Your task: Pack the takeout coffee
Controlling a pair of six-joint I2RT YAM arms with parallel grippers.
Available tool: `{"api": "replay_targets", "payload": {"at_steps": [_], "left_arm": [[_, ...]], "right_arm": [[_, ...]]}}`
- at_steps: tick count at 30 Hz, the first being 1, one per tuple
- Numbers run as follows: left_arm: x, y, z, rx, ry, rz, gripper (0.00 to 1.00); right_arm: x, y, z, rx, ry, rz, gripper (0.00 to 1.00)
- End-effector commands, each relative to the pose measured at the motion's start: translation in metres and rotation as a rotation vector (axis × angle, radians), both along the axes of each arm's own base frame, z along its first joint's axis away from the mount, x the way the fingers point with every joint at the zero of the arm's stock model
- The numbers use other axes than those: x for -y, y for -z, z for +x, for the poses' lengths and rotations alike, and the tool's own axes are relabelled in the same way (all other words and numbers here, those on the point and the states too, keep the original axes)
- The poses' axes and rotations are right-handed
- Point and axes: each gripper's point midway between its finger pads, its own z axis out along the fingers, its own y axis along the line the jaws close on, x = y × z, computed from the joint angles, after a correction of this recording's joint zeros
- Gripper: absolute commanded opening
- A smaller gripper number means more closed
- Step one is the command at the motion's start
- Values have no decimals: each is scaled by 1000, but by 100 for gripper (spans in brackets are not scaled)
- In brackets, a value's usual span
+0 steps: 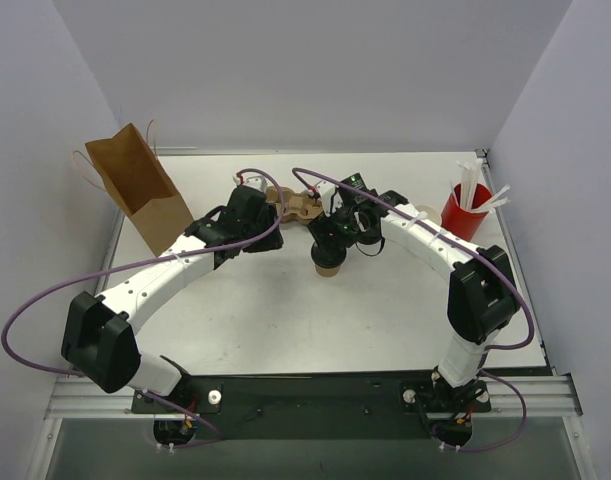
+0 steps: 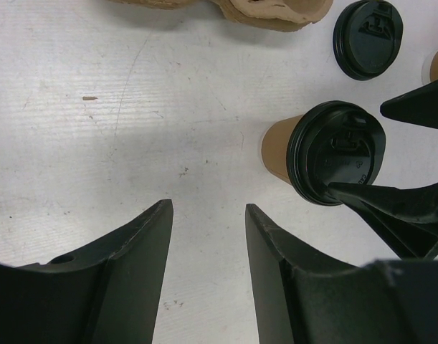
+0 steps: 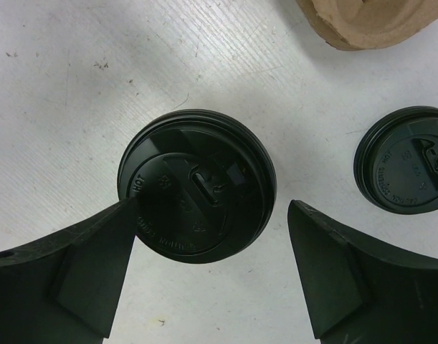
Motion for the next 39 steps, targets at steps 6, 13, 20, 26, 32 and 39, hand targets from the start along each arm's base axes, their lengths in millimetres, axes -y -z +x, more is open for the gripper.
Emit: {"api": "replay_targets", "payload": {"at_steps": [6, 13, 20, 26, 32, 39], "left_arm": [[4, -10, 3, 35, 21, -34, 55], [5, -8, 3, 30, 26, -35, 55], [5, -6, 2, 29, 28, -37, 55], [5, -5, 1, 27, 31, -38, 55], [6, -5, 1, 27, 33, -37, 55], [6, -5, 1, 27, 34, -39, 55]], "right_arm": [[-9, -12, -2, 31, -15, 4, 81], [-11, -7, -6, 55, -20, -53, 81], [-8, 4, -5, 43, -3, -86, 81], [-4, 1, 1, 66, 33, -95, 81], [-4, -17, 13, 122, 81, -46, 83], [-4, -25, 14, 125, 101, -26, 84]]}}
